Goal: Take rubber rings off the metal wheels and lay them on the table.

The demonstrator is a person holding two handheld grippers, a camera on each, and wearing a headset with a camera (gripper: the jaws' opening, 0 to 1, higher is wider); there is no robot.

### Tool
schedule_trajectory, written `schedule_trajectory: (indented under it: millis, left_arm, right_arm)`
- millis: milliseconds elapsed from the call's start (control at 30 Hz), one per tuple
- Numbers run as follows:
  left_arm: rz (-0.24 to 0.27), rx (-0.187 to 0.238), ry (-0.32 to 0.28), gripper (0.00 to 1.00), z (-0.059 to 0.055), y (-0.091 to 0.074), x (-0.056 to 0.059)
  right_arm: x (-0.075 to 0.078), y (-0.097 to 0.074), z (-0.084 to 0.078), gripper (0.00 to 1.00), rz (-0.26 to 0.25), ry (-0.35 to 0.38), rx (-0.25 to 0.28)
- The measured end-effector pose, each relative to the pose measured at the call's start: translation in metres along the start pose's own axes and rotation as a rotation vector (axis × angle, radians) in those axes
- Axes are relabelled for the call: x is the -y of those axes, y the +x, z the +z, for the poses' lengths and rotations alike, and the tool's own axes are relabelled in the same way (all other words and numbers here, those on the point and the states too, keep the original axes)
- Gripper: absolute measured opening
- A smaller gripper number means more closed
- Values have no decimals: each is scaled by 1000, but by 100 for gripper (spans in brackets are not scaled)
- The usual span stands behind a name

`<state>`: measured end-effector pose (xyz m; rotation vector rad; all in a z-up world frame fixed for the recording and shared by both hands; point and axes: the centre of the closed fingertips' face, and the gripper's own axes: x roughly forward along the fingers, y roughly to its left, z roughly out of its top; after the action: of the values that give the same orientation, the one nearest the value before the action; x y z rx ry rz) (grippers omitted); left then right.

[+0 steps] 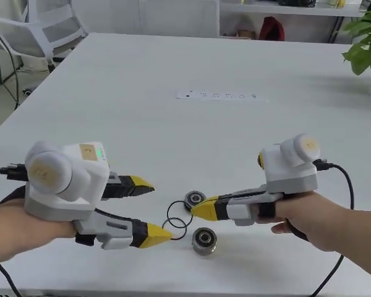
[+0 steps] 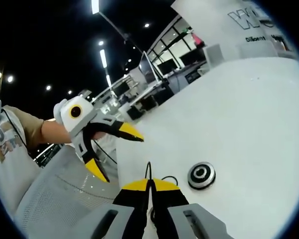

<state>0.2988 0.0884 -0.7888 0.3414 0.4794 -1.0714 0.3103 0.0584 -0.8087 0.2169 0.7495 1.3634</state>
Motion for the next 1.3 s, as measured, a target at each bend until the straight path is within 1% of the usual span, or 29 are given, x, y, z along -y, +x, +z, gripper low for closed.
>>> schedule_trajectory:
  millis: [233, 333, 433, 667, 900, 1300]
  left_arm:
    - [16, -3, -18, 56, -6, -5, -3]
    - [26, -2, -25, 57, -7, -8, -6]
    - [31, -2, -30, 57, -8, -9, -7]
    - [39, -5, -42, 57, -12, -12, -9]
    - [41, -8, -47, 56, -15, -13, -10]
    - [38, -14, -50, 56, -17, -10, -12]
  right_arm:
    - [3, 10, -3, 0, 2, 9, -22]
    - [7, 11, -5, 0, 1, 17, -30]
    - [11, 14, -9, 0, -3, 33, -49]
    - [21, 18, -17, 0, -21, 65, -79]
    - [26, 18, -20, 0, -28, 90, -86]
    - [27, 19, -24, 0, -30, 110, -92]
